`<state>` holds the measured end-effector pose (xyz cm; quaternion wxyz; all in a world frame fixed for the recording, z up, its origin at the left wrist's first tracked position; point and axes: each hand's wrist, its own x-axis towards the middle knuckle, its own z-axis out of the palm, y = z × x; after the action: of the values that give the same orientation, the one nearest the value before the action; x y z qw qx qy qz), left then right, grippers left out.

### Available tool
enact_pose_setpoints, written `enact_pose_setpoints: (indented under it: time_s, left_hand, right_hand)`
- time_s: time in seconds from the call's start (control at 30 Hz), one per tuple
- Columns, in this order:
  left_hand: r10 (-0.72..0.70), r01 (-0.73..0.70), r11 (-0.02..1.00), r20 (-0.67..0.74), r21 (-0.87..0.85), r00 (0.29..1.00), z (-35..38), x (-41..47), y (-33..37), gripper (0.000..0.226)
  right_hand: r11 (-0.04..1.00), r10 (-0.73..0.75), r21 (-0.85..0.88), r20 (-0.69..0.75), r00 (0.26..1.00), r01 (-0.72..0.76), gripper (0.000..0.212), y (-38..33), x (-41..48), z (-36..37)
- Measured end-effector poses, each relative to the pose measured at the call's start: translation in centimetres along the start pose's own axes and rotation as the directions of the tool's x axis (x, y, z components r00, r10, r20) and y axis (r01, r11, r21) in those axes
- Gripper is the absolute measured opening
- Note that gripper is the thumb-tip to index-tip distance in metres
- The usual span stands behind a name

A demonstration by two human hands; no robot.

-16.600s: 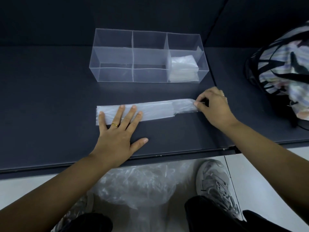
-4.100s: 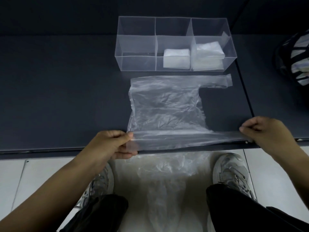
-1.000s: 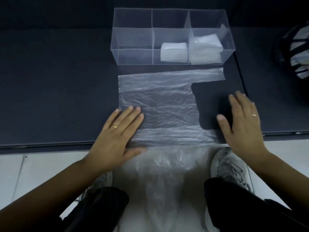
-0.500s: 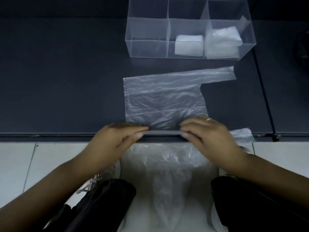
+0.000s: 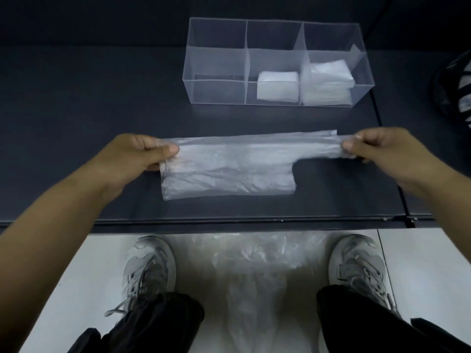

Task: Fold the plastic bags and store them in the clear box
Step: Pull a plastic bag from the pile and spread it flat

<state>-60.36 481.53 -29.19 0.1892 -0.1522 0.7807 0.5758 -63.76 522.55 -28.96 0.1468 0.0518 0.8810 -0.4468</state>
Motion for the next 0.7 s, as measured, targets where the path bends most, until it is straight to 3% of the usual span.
enact_pose_setpoints:
  time_s: [0.17,0.27,0.33,0.4,0.43,0.5,0.57,0.63,0.7]
  left_hand:
    - [0.081,-0.018,0.968,-0.244,0.249,0.967,1.1,2.7,-1.5,0.023]
    - [0.198,-0.034,0.894,-0.326,0.447,0.924,1.7,2.4,-1.4,0.021]
    - [0.443,-0.108,0.750,-0.374,0.653,0.815,2.8,1.6,-1.1,0.011]
    - [0.662,-0.271,0.574,-0.242,0.773,0.709,4.9,0.7,-0.8,0.022]
    - [0.704,-0.351,0.501,-0.136,0.791,0.697,6.0,0.3,-0.8,0.029]
    - [0.636,-0.417,0.423,0.064,0.805,0.769,8.1,-0.1,-1.2,0.042]
    - [0.471,-0.354,0.392,0.146,0.849,0.870,9.0,0.0,-2.4,0.060]
    - [0.402,-0.286,0.328,0.141,0.901,0.905,9.2,0.2,-3.7,0.075]
    - [0.412,-0.260,0.275,0.131,0.926,0.902,9.3,0.4,-4.4,0.079]
  right_hand:
    - [0.993,0.065,-0.091,-0.144,0.987,-0.079,0.025,0.5,3.3,1.7]
    - [0.986,0.041,-0.151,-0.196,0.980,-0.072,0.026,0.7,3.9,2.2]
    - [0.982,0.041,-0.172,-0.212,0.976,-0.079,0.025,0.7,4.1,2.2]
    - [0.978,0.049,-0.189,-0.208,0.977,-0.089,0.024,0.7,4.2,2.3]
    - [0.975,0.057,-0.197,-0.201,0.978,-0.097,0.023,0.6,4.3,2.3]
    - [0.967,0.084,-0.222,-0.189,0.978,-0.126,0.021,0.2,4.2,2.4]
    - [0.942,0.067,-0.306,-0.241,0.968,-0.141,0.016,-0.7,3.6,2.6]
    - [0.903,-0.115,-0.428,-0.340,0.934,-0.045,0.020,-2.2,2.6,3.9]
    - [0.855,-0.374,-0.478,-0.300,0.878,0.201,0.028,-4.8,1.0,6.8]
